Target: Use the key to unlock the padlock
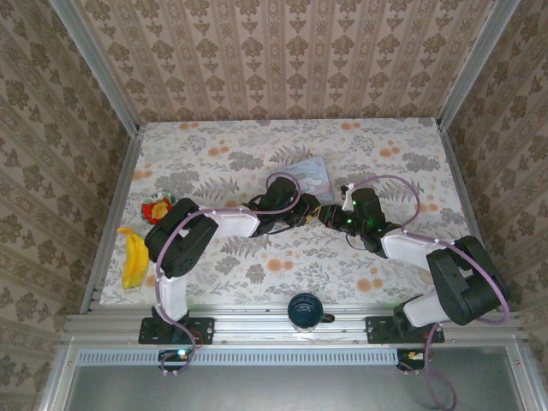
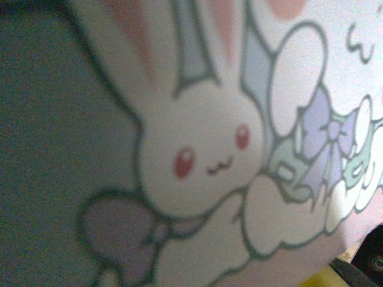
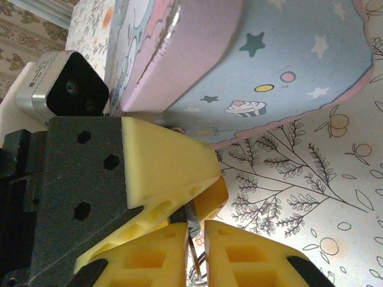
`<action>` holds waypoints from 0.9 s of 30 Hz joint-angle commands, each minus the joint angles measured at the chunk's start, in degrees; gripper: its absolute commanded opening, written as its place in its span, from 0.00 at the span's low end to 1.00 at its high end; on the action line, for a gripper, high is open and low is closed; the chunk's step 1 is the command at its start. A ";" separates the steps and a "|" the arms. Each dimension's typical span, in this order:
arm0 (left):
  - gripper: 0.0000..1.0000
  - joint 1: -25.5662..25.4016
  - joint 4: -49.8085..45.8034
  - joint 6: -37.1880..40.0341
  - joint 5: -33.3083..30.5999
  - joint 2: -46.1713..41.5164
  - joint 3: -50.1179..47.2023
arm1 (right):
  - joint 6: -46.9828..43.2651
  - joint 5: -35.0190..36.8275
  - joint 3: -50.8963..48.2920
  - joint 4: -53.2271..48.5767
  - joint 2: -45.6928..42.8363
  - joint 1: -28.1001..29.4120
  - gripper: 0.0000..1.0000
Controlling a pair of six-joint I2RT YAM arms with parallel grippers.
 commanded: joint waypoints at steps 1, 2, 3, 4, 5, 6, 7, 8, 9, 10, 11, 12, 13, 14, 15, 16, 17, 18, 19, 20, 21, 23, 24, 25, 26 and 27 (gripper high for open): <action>0.00 -0.56 -6.87 -6.02 5.72 2.14 -1.91 | 1.13 -0.62 -1.02 0.93 1.20 0.01 0.18; 0.00 -0.54 -6.86 -6.02 5.72 2.08 -1.89 | 1.23 -0.53 -1.20 1.01 1.27 0.01 0.19; 0.00 -0.59 -6.89 -6.02 5.72 2.13 -1.89 | 1.28 -0.66 -1.28 1.22 1.28 0.01 0.21; 0.00 -0.57 -6.84 -6.03 5.72 2.14 -1.90 | 1.33 -0.62 -1.42 1.20 1.40 0.01 0.21; 0.00 -0.56 -6.77 -6.02 5.72 2.14 -1.90 | 1.33 -0.74 -1.48 1.32 1.44 0.01 0.21; 0.00 -0.60 -6.80 -6.02 5.64 2.14 -1.89 | 1.40 -0.93 -1.63 1.57 1.57 0.01 0.21; 0.00 -0.59 -6.77 -6.00 5.63 2.18 -1.89 | 1.48 -1.02 -1.62 1.75 1.67 0.01 0.21; 0.00 -0.59 -6.75 -6.09 5.63 2.22 -1.85 | 1.58 -1.27 -1.71 2.14 1.87 0.01 0.21; 0.00 -0.55 -6.70 -6.12 5.63 2.22 -1.82 | 1.67 -1.57 -1.74 2.52 2.04 0.01 0.21; 0.00 -0.54 -6.68 -6.11 5.63 2.31 -1.80 | 1.97 -1.92 -1.71 3.16 2.35 0.03 0.21; 0.00 -0.59 -6.62 -6.20 5.63 2.39 -1.76 | 2.31 -2.35 -1.82 3.88 2.71 0.06 0.21; 0.00 -0.68 -6.54 -6.20 5.63 2.35 -1.71 | 2.66 -2.75 -1.79 4.52 3.01 0.01 0.20; 0.00 -0.68 -6.49 -6.30 5.63 2.48 -1.71 | 3.09 -3.07 -1.80 5.17 3.36 0.06 0.19; 0.00 -0.68 -6.36 -6.29 5.72 2.48 -1.62 | 3.62 -3.32 -1.80 5.65 3.76 0.03 0.18; 0.00 -0.68 -6.42 -6.29 5.72 2.42 -1.62 | 4.14 -3.49 -1.70 5.90 4.05 0.06 0.17; 0.00 -0.68 -6.35 -6.31 5.72 2.48 -1.54 | 5.00 -3.59 -1.73 5.88 4.47 0.02 0.16; 0.00 -0.64 -6.30 -6.27 5.72 2.49 -1.55 | 6.04 -3.44 -1.68 5.98 4.76 0.07 0.15; 0.00 -0.68 -6.29 -6.20 5.72 2.49 -1.54 | 7.22 -3.43 -1.78 6.29 5.04 0.03 0.14; 0.00 -0.64 -6.31 -6.20 5.72 2.56 -1.46 | 8.67 -3.45 -2.14 7.07 5.50 0.01 0.12; 0.00 -0.68 -6.24 -6.20 5.77 2.62 -1.41 | 10.17 -3.43 -2.47 7.88 5.95 0.05 0.11; 0.00 -0.77 -6.33 -6.05 5.85 2.66 -1.13 | 11.42 -3.44 -2.76 8.47 6.33 0.01 0.09; 0.00 -0.89 -6.59 -5.78 6.07 2.77 -0.67 | 14.21 -3.43 -3.18 9.68 7.26 0.01 0.05; 0.00 -0.95 -6.61 -5.76 6.14 2.86 -0.49 | 15.44 -3.58 -3.53 10.81 7.65 0.01 0.03; 0.00 -0.98 -6.64 -5.76 6.24 2.99 -0.35 | 16.84 -3.76 -3.90 12.07 8.13 -0.03 0.02; 0.00 -1.04 -6.62 -5.78 6.33 3.07 -0.22 | 18.38 -3.91 -4.26 13.48 8.58 -0.08 0.00; 0.00 -1.09 -6.57 -5.77 6.42 3.18 -0.14 | 19.77 -4.02 -4.49 14.48 9.02 -0.12 0.00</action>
